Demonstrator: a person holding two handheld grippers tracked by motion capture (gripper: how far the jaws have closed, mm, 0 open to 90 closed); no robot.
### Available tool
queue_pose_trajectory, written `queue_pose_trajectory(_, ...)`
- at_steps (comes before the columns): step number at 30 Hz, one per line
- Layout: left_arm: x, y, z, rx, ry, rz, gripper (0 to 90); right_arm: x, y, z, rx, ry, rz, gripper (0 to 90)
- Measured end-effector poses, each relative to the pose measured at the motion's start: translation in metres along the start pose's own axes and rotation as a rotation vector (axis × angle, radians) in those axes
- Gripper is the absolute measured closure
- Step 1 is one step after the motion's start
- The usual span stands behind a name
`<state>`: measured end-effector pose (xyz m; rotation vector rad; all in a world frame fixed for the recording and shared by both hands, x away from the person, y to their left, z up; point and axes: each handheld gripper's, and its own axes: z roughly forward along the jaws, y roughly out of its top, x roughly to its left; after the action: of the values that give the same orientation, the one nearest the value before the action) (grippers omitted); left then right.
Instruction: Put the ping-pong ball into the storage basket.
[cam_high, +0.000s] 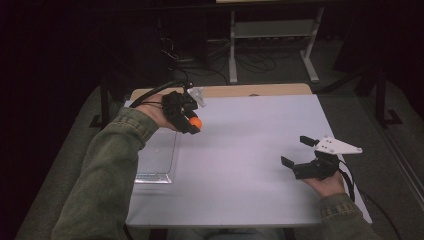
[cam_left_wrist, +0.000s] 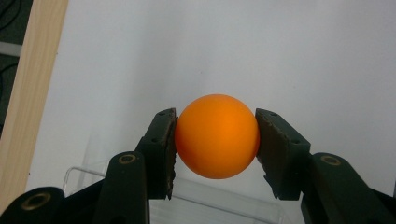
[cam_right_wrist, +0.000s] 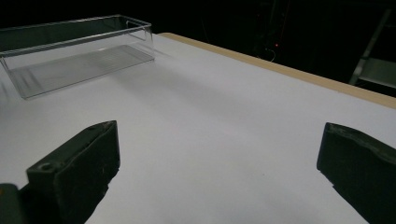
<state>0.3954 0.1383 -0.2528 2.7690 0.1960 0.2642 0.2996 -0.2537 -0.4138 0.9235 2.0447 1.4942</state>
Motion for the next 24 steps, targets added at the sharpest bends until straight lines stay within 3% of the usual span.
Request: queue_pose_trajectory(24,-0.005,-0.053,-0.023,0.028,0.028,-0.061,50.5,0.001,0.000,-0.001,-0.002,-0.005,-0.001,0.0)
